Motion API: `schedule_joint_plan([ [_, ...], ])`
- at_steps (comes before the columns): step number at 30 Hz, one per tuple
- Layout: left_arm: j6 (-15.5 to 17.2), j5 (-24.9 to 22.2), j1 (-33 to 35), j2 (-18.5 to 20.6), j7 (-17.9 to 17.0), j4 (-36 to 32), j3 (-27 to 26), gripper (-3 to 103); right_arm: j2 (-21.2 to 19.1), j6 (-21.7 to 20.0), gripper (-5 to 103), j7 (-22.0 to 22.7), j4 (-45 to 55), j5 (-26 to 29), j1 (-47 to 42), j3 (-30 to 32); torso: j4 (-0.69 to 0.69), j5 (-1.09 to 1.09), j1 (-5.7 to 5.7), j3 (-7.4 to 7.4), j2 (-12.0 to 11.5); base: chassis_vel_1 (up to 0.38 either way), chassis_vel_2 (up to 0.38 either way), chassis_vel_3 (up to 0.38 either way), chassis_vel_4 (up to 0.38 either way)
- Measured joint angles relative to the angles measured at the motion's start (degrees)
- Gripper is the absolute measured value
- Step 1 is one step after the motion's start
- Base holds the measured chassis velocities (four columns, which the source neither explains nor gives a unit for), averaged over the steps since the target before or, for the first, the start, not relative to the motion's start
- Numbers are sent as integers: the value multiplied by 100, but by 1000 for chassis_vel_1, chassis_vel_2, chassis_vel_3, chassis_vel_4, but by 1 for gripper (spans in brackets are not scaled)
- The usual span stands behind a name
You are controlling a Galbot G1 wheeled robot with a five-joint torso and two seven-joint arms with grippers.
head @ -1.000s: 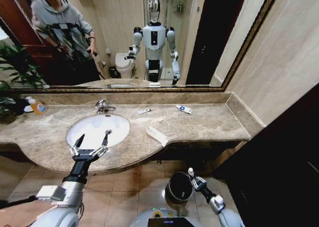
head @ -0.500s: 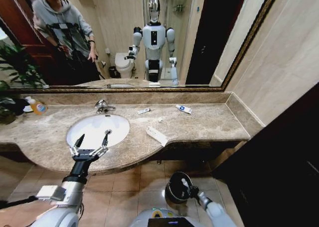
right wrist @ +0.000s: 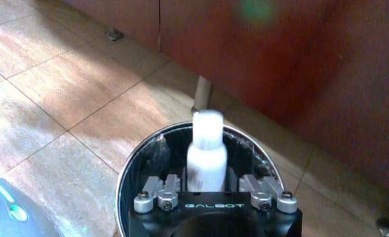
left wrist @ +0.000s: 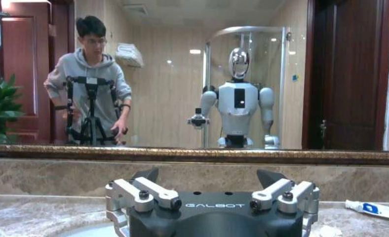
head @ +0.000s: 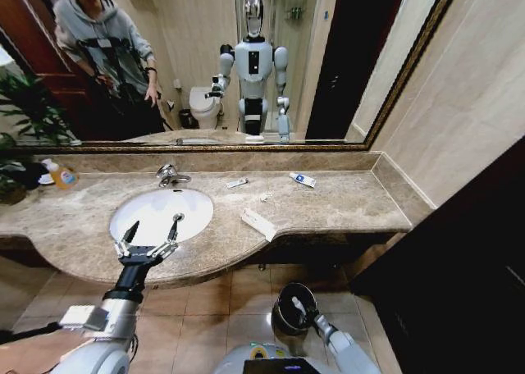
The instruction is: Pick up the trash from the sink and place it in the trash bin.
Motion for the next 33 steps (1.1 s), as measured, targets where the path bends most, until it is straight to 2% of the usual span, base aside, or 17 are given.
schedule_joint_plan([
  [3,0,0,0,0,0,0,0,100,-47,54,52,-16,100,16,-76,1,0,1,0,0,0,0,0,0,0],
  [5,0,0,0,0,0,0,0,100,-109,96,63,-76,198,74,-187,2,0,0,0,0,0,0,0,0,0],
  [7,0,0,0,0,0,0,0,100,-135,136,63,-105,239,117,-246,2,0,0,0,0,0,0,0,0,0],
  [9,0,0,0,0,0,0,0,100,-188,234,74,-150,453,321,-443,21,0,2,0,0,0,0,0,0,0],
  [10,0,0,0,0,0,0,0,100,-188,234,74,-150,453,321,-443,21,0,2,0,0,0,0,0,0,0],
  [13,0,0,0,0,0,0,0,100,-380,136,90,-151,1298,1211,-1002,95,0,2,0,0,0,0,0,0,0],
  [14,0,0,0,0,0,0,0,100,-380,136,90,-151,1298,1211,-1002,95,0,2,0,0,0,0,0,0,0],
  [16,0,0,0,0,0,0,0,100,-577,61,98,-14,1941,1994,-1477,232,1,2,0,-1,0,0,0,0,0],
  [17,0,0,0,0,0,0,0,100,-662,5,100,78,2211,2367,-1700,310,0,0,0,0,0,0,0,0,0],
  [18,0,0,0,0,0,0,0,100,-662,5,100,78,2211,2367,-1700,310,0,0,0,0,0,0,0,0,0],
  [21,0,0,0,0,0,0,1,100,-853,-267,100,458,3462,3871,-2499,818,-1,2,-1,-1,0,0,0,0,0],
  [22,0,0,0,0,0,0,1,100,-853,-267,100,458,3462,3871,-2499,818,-1,2,-1,-1,0,0,0,0,0],
  [24,0,0,0,0,0,0,0,100,-846,-387,100,522,4286,4473,-2986,1307,0,-2,0,-1,0,0,0,0,0],
  [26,0,0,0,0,0,0,0,100,-848,-399,100,539,4430,4554,-3086,1374,1,-3,0,-1,0,0,0,0,0],
  [29,0,0,0,1,1,0,0,100,-733,-436,100,650,5854,4866,-3873,1964,-2,0,-1,-1,0,0,0,0,0],
  [30,0,0,0,1,1,0,0,100,-733,-436,100,650,5854,4866,-3873,1964,-2,0,-1,-1,0,0,0,0,0],
  [33,0,0,0,0,0,0,0,100,-573,-626,100,852,6978,4780,-4370,2361,0,0,-1,-1,0,0,0,0,0],
])
